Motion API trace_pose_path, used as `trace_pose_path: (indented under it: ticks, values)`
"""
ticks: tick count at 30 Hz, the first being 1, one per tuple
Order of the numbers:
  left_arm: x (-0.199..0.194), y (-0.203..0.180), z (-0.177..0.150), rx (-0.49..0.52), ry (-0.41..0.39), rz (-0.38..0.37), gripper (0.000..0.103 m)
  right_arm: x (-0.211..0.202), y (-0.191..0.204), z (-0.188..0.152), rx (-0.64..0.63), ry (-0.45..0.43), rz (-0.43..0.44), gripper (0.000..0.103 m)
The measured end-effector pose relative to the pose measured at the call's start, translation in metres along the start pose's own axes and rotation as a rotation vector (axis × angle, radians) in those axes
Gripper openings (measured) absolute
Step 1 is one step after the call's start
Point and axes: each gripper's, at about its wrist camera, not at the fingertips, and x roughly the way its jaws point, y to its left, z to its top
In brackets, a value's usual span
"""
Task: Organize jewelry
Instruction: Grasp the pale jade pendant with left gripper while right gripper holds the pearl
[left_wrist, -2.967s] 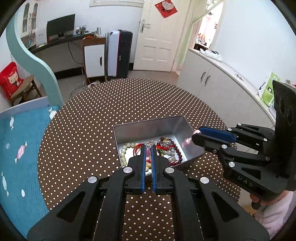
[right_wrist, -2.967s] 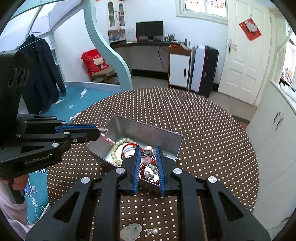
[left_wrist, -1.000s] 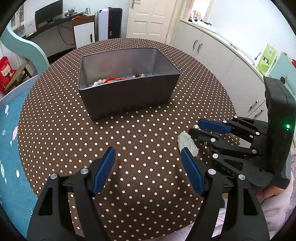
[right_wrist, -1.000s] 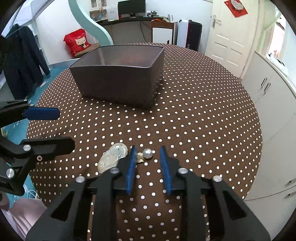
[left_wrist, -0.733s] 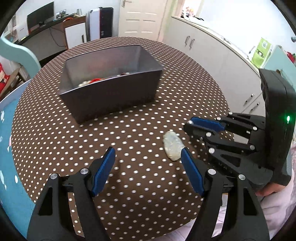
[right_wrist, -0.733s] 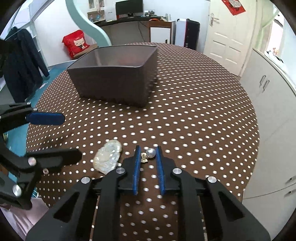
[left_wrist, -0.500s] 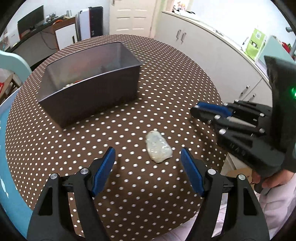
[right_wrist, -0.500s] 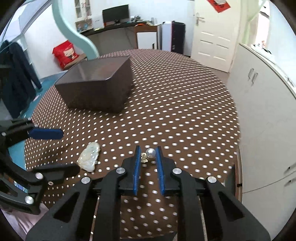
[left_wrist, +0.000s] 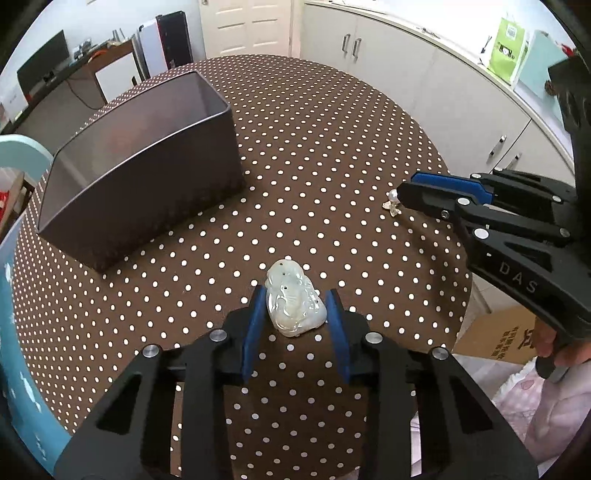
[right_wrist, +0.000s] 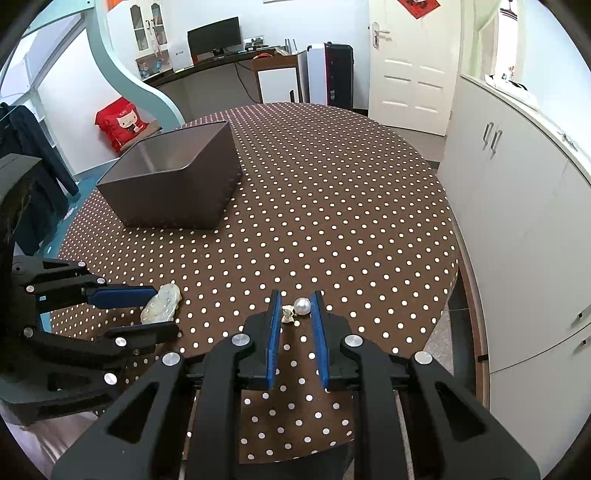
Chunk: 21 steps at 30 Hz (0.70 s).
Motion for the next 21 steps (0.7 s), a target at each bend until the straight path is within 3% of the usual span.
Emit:
trace_pose_path:
  ticks: [12, 19, 21]
  values:
    - [-0.014, 0.030, -0.003, -0.062, -0.021, -0.026, 0.033, 0.002, -0.004, 0.009, -0.006, 0.002, 0.023, 0.015]
    - [-0.032, 0.050, -0.008, -0.096, -0.065, -0.022, 0.033, 0.004, -0.009, 0.008, 0.010, 0.010, -0.017, 0.044]
    - [-0.034, 0.054, -0.009, -0.105, -0.071, -0.029, 0.033, 0.007, -0.005, 0.006, -0.001, 0.020, -0.011, 0.044]
